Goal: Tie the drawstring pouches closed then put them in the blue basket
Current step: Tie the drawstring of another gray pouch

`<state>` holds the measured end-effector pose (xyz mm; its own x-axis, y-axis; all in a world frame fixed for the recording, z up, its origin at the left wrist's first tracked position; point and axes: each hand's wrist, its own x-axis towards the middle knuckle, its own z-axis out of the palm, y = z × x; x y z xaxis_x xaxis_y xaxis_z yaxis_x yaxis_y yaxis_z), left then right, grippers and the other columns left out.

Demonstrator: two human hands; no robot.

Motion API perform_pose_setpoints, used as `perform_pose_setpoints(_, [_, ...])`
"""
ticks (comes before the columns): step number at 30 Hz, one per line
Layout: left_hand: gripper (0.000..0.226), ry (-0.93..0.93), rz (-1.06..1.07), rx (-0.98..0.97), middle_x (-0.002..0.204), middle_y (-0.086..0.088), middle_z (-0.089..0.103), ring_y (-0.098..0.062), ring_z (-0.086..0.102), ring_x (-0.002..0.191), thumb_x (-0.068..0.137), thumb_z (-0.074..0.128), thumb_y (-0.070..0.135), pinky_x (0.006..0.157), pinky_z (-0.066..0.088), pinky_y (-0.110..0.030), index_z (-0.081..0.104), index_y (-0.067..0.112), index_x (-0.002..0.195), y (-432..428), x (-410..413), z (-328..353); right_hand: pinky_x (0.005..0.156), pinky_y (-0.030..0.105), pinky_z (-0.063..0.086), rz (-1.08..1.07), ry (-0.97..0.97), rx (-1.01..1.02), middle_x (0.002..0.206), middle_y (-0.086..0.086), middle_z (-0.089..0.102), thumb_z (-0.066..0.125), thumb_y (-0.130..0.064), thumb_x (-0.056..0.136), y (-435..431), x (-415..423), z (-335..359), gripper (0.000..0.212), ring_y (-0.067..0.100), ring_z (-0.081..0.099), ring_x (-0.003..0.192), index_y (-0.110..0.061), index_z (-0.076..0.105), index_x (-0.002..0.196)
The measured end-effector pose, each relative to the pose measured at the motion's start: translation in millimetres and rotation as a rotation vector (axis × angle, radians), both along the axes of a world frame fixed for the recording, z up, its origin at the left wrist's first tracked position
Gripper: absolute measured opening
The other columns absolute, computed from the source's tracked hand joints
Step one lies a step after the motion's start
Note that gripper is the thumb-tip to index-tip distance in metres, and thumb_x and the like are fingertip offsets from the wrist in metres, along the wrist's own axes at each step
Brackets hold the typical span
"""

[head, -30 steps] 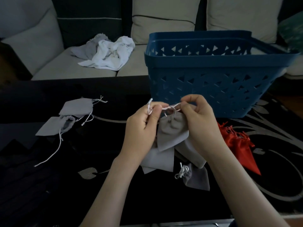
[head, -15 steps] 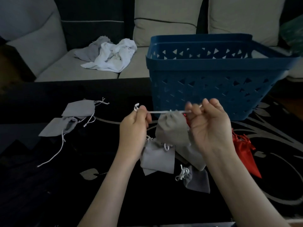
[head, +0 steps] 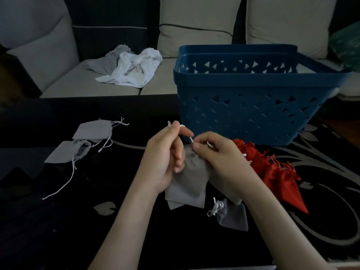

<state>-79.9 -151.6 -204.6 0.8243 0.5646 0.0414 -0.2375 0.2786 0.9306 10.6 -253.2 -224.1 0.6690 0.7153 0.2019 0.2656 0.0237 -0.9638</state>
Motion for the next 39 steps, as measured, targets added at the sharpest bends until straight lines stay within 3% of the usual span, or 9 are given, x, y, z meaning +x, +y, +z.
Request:
perform_pose_setpoints(7, [0.021, 0.152, -0.016, 0.455, 0.045, 0.009, 0.049, -0.002, 0.042, 0.041, 0.096, 0.049, 0.026, 0.043, 0.033, -0.013, 0.068, 0.017, 0.099, 7, -6, -5, 0.072, 0.031, 0.044, 0.155, 0.187, 0.064, 0.079, 0.011, 0.062, 0.064, -0.013, 0.088, 0, -4, 0, 0.006, 0.019, 0.055, 0.076, -0.009, 0.067, 0.083])
perform_pose_setpoints(10, [0.016, 0.196, -0.006, 0.542, 0.077, 0.006, 0.071, -0.001, 0.065, 0.073, 0.095, 0.054, 0.021, 0.065, 0.047, -0.017, 0.069, 0.021, 0.096, 10, -5, -7, 0.067, 0.021, 0.044, 0.169, 0.226, 0.093, 0.074, 0.007, 0.063, 0.060, -0.008, 0.091, -1, -5, 3, 0.009, 0.012, 0.057, 0.071, -0.003, 0.064, 0.084])
perform_pose_setpoints(17, [0.026, 0.387, 0.141, 1.024, 0.093, 0.016, 0.048, -0.011, 0.044, 0.105, 0.088, 0.062, 0.027, 0.097, 0.036, -0.031, 0.056, 0.049, 0.077, 22, -7, -12, 0.043, 0.009, 0.035, 0.087, 0.430, 0.139, 0.047, -0.012, 0.054, 0.052, -0.002, 0.093, -1, -9, 6, 0.016, -0.002, 0.047, 0.041, -0.005, 0.058, 0.079])
perform_pose_setpoints(20, [0.018, 0.379, 0.200, 1.042, 0.092, 0.018, 0.050, -0.010, 0.045, 0.103, 0.086, 0.063, 0.030, 0.098, 0.035, -0.038, 0.057, 0.041, 0.073, 19, -8, -10, 0.047, 0.012, 0.038, 0.030, 0.372, 0.082, 0.051, -0.011, 0.056, 0.056, -0.007, 0.092, 4, -11, 2, 0.019, -0.001, 0.049, 0.046, -0.012, 0.062, 0.075])
perform_pose_setpoints(24, [0.016, 0.264, 0.307, 0.995, 0.073, 0.013, 0.059, -0.002, 0.055, 0.078, 0.087, 0.063, 0.028, 0.070, 0.037, -0.013, 0.061, 0.020, 0.073, 16, -8, -9, 0.073, 0.024, 0.045, -0.073, -0.095, -0.155, 0.073, -0.010, 0.064, 0.063, -0.018, 0.088, 5, -6, -3, 0.015, 0.003, 0.057, 0.074, -0.023, 0.065, 0.074])
perform_pose_setpoints(27, [0.018, 0.240, 0.330, 0.991, 0.064, 0.011, 0.059, 0.005, 0.056, 0.065, 0.090, 0.062, 0.023, 0.060, 0.037, -0.005, 0.059, 0.015, 0.074, 8, -7, -7, 0.067, 0.016, 0.039, -0.018, -0.200, -0.200, 0.070, -0.011, 0.059, 0.062, -0.017, 0.090, 5, -9, 0, 0.010, -0.002, 0.050, 0.067, -0.021, 0.064, 0.080])
perform_pose_setpoints(31, [0.017, 0.227, 0.360, 0.979, 0.069, 0.013, 0.056, 0.005, 0.054, 0.067, 0.097, 0.050, 0.013, 0.064, 0.037, -0.004, 0.060, 0.016, 0.083, 9, -3, -13, 0.067, 0.016, 0.039, 0.032, -0.129, -0.146, 0.067, -0.013, 0.059, 0.061, -0.015, 0.090, 5, -10, 3, 0.010, -0.002, 0.050, 0.065, -0.016, 0.067, 0.082])
perform_pose_setpoints(35, [0.011, 0.247, 0.379, 0.938, 0.079, 0.011, 0.057, 0.001, 0.057, 0.075, 0.098, 0.046, 0.013, 0.065, 0.038, -0.003, 0.052, 0.020, 0.093, 9, -1, -19, 0.074, 0.037, 0.046, -0.059, -0.027, -0.035, 0.070, -0.006, 0.063, 0.064, -0.020, 0.085, 8, -12, -1, 0.014, 0.011, 0.057, 0.073, -0.026, 0.067, 0.073])
perform_pose_setpoints(39, [0.010, 0.175, 0.419, 0.757, 0.078, 0.011, 0.060, 0.004, 0.058, 0.074, 0.093, 0.059, 0.018, 0.067, 0.042, -0.008, 0.053, 0.022, 0.085, 6, -1, -16, 0.071, 0.024, 0.045, -0.046, 0.133, 0.115, 0.070, -0.008, 0.064, 0.062, -0.009, 0.089, 9, -13, 3, 0.020, 0.006, 0.059, 0.072, -0.021, 0.066, 0.073])
